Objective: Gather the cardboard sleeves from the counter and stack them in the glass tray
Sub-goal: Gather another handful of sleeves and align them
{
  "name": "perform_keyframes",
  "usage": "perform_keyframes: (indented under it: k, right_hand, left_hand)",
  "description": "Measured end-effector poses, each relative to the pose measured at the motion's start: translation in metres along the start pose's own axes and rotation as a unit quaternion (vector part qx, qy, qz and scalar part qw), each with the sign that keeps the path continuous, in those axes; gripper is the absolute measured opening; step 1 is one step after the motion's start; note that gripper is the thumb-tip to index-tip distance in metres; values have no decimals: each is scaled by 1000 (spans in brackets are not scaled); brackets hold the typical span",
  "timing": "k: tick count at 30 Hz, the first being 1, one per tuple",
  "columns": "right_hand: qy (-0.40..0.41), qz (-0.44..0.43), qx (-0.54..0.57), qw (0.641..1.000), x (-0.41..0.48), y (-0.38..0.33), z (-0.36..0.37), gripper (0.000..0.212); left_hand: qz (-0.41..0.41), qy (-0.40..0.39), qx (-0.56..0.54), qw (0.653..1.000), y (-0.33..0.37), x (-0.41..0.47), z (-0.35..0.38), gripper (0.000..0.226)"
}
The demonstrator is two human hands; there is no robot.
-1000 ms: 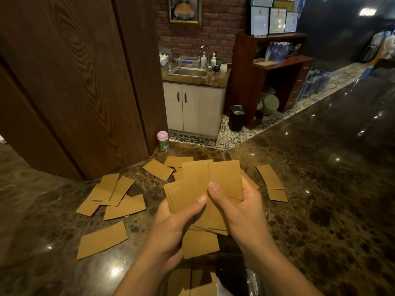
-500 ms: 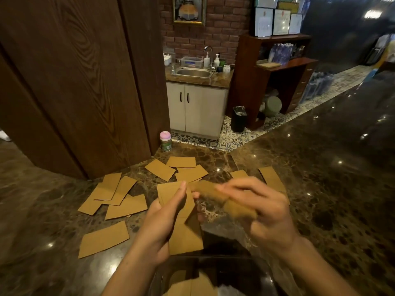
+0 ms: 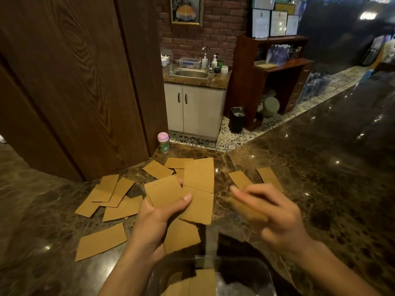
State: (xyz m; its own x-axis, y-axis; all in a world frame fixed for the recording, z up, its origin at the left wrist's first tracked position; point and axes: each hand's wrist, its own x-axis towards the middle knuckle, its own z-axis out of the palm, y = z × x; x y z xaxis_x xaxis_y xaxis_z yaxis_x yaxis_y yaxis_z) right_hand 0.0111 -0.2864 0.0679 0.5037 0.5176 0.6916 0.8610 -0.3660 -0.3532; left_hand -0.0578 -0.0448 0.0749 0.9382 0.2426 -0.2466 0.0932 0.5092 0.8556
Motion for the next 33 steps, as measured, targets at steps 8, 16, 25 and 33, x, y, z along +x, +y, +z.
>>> perform_keyframes:
  k: [8,16,25,33]
  right_hand:
    - [36,468,484,739,28,-48,18,35]
    - [93,517,450,722,35,-34,41,31]
    - [74,510,489,704,28,-28,29,45]
    - [37,503,496,707,26,-39,40,40]
  left_hand:
    - [45,-10,75,996,-10,-1,17,38]
    - [-63,-98,-22,993,-10,-4,18,37]
    - [35,-34,59,997,-6,4,12,38]
    - [-1,-72,-25,997,-7,7,20,36]
